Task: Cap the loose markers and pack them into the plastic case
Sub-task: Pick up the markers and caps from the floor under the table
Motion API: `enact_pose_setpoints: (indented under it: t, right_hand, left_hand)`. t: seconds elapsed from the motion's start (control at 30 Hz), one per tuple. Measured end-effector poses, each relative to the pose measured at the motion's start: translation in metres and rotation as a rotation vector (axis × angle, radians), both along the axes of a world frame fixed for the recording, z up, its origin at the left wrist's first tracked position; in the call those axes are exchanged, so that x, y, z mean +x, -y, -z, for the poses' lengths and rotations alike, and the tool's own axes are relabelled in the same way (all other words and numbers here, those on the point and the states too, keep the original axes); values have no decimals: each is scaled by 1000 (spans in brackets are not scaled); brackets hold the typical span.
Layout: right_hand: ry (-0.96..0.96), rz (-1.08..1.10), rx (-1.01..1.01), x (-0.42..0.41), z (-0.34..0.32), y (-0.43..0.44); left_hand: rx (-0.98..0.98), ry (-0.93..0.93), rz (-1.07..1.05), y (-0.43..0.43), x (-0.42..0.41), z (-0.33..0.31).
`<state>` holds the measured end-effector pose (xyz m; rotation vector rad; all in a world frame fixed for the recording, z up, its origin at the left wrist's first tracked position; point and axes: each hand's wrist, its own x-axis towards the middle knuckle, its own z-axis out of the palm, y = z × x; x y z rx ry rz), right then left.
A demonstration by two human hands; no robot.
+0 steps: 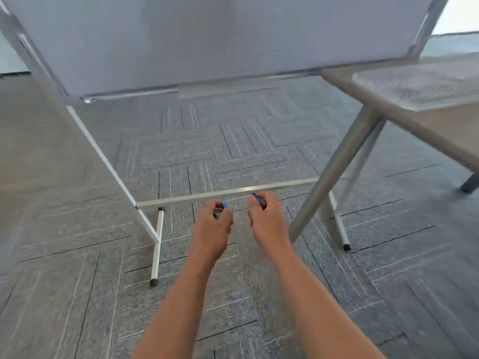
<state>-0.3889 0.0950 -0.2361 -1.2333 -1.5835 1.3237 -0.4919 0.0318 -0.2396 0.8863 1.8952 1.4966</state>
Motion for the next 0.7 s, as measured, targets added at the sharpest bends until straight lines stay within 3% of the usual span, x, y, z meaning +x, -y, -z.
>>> enact_pose_setpoints:
  t: [0.33,0.57,0.7]
  right_hand:
    - [-100,193,274,149,-216,104]
    - [-21,284,303,257,-276,151]
    - [72,368,296,328,-290,153]
  left_hand:
    - [198,-246,154,100,119,-211]
    - [298,-194,349,126,214,-269]
    - [256,-291,435,125,265,-289]
